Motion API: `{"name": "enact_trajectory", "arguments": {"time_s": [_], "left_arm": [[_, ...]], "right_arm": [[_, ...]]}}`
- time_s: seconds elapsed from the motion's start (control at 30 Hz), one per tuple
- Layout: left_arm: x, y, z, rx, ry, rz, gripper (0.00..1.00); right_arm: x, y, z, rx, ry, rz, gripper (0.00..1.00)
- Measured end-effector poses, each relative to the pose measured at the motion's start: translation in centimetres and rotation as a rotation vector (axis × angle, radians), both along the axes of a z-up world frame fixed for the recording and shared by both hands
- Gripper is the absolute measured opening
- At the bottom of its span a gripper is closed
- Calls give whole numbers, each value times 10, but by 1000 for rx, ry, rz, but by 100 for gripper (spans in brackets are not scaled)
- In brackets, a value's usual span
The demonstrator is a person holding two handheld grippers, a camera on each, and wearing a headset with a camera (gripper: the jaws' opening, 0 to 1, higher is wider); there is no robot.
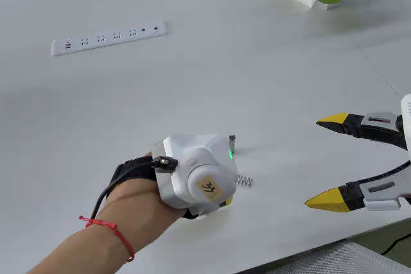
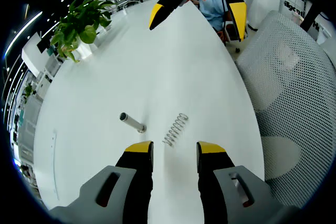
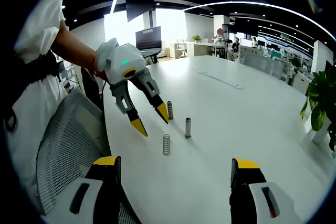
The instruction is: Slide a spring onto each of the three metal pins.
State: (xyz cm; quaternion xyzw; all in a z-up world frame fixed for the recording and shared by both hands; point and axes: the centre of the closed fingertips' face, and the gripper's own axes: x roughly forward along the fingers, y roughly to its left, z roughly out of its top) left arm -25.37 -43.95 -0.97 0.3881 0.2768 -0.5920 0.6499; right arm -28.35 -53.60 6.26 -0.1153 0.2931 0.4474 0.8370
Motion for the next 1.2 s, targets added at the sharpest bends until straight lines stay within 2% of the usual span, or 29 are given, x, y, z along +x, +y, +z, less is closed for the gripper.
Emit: {"name": "enact_trajectory", "arguments": {"time_s": [0.07,0.2,0.27,0.33,0.43,0.57,0.83,0.93,1.1,1.2], "left_arm": [[-2,-3,-7,17,15,-5,30],[1,-9,-12,33,8,-16,26],[3,-7,-19,67,13,-14,26],[4,-6,-23,92,-7,-30,25],[3,-8,-25,85,17,-21,23],[4,-10,-25,99,-2,-54,21],[1,-9,-28,103,57,-10,13],[-1,-7,-28,111,68,6,10],[0,-1,-28,132,63,7,9],[0,1,-28,131,86,28,8]], "right_arm": [[-3,-3,-3,2,3,-5,86],[-8,-8,-7,3,9,-8,86],[-9,-12,-8,5,11,-11,87],[-9,-14,-10,2,12,-15,86],[-9,-17,-10,8,10,-25,86],[-9,-16,-11,16,6,-34,84],[-13,-22,-13,28,2,-65,83],[-14,-24,-14,31,2,-75,83],[-16,-25,-15,33,5,-84,83],[-16,-25,-15,35,5,-88,83]]}}
